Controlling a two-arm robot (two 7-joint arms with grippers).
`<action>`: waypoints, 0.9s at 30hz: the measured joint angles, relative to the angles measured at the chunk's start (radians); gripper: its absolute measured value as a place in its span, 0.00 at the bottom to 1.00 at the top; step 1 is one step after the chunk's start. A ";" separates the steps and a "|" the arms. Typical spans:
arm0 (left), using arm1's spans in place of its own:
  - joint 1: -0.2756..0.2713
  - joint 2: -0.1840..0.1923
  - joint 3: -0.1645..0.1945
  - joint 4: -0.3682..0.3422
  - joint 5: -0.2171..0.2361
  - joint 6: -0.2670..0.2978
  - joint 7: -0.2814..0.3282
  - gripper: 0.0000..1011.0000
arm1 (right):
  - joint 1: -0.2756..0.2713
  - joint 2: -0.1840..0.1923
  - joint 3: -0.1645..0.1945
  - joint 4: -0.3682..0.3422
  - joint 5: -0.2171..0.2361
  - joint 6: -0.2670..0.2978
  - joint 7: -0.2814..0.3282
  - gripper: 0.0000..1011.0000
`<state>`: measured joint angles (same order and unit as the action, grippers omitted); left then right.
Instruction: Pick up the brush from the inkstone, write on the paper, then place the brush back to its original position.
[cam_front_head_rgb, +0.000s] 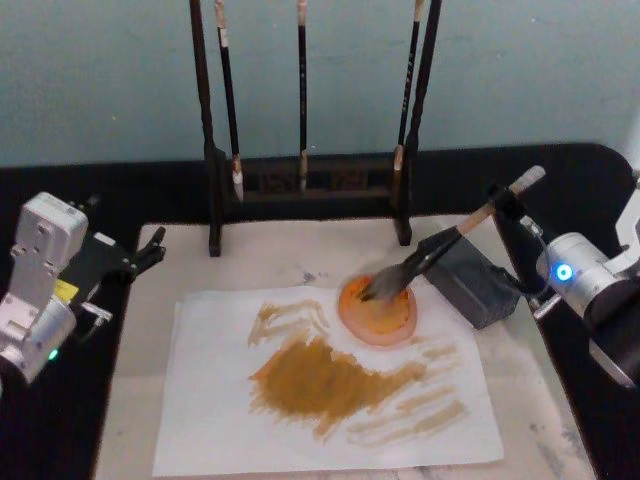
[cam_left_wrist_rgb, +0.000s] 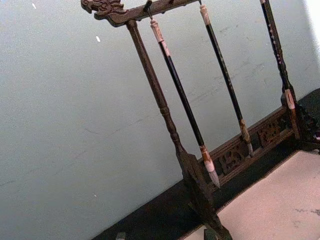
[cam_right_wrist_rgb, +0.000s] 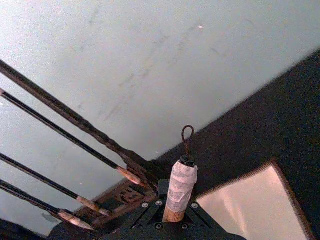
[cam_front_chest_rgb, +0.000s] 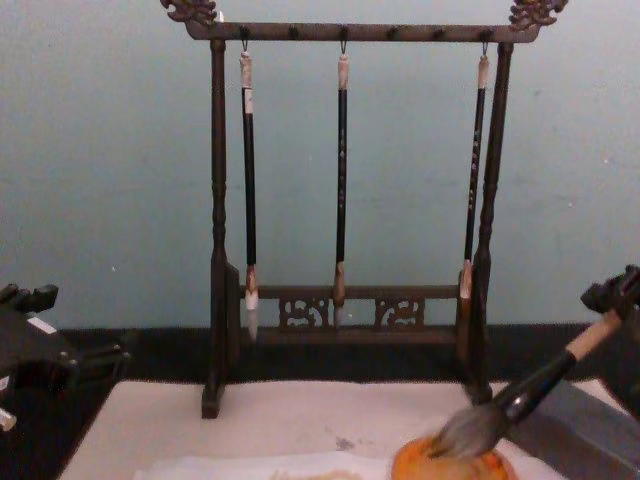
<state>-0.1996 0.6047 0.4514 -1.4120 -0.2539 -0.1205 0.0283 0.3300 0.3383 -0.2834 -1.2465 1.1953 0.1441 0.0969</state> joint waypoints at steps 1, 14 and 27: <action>0.000 0.000 0.000 0.000 0.000 0.000 0.000 1.00 | 0.004 0.003 -0.004 -0.004 -0.001 -0.002 0.005 0.00; 0.000 0.000 0.000 0.000 0.000 0.000 0.000 1.00 | -0.017 0.051 -0.049 -0.118 -0.136 -0.090 0.047 0.00; 0.000 0.000 0.000 0.000 0.000 0.000 0.000 1.00 | -0.070 0.104 -0.091 -0.263 -0.370 -0.212 0.064 0.00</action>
<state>-0.1996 0.6047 0.4514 -1.4120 -0.2539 -0.1206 0.0283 0.2600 0.4425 -0.3744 -1.5096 0.8251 -0.0676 0.1608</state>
